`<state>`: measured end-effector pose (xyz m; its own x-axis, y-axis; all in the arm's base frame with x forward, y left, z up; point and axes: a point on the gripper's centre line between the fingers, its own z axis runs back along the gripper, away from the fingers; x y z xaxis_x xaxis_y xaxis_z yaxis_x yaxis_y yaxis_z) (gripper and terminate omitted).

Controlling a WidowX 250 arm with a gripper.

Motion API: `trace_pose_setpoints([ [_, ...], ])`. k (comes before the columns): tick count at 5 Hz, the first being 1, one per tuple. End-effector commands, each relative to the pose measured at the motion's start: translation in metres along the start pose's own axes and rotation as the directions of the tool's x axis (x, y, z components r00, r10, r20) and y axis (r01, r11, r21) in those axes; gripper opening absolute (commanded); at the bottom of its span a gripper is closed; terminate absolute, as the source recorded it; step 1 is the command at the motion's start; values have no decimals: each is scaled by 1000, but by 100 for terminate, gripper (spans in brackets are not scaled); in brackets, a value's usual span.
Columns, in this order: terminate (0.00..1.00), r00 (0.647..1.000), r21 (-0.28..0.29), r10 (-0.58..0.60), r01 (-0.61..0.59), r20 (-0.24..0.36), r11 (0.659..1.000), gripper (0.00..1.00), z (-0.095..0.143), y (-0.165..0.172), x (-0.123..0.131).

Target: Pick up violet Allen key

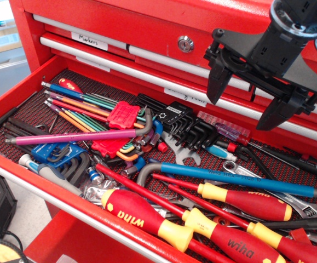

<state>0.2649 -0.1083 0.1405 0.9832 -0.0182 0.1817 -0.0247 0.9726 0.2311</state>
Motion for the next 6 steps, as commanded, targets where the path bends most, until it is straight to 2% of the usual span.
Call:
trace_pose_setpoints([
  [1, 0, 1000, 0, 0, 0, 0, 1000, 100, 0, 0, 0],
  [2, 0, 988, 76, -153, 151, 24, 986, 100, -14, 32, -6],
  [3, 0, 931, 205, -355, 333, 80, 920, 100, -28, 66, -9],
  [4, 0, 830, 156, -549, 532, 100, 832, 100, -51, 106, -8],
  [5, 0, 753, 86, -650, 645, 102, 760, 100, -69, 134, -11],
  [6, 0, 723, 20, -683, 685, 104, 728, 100, -84, 152, -17],
])
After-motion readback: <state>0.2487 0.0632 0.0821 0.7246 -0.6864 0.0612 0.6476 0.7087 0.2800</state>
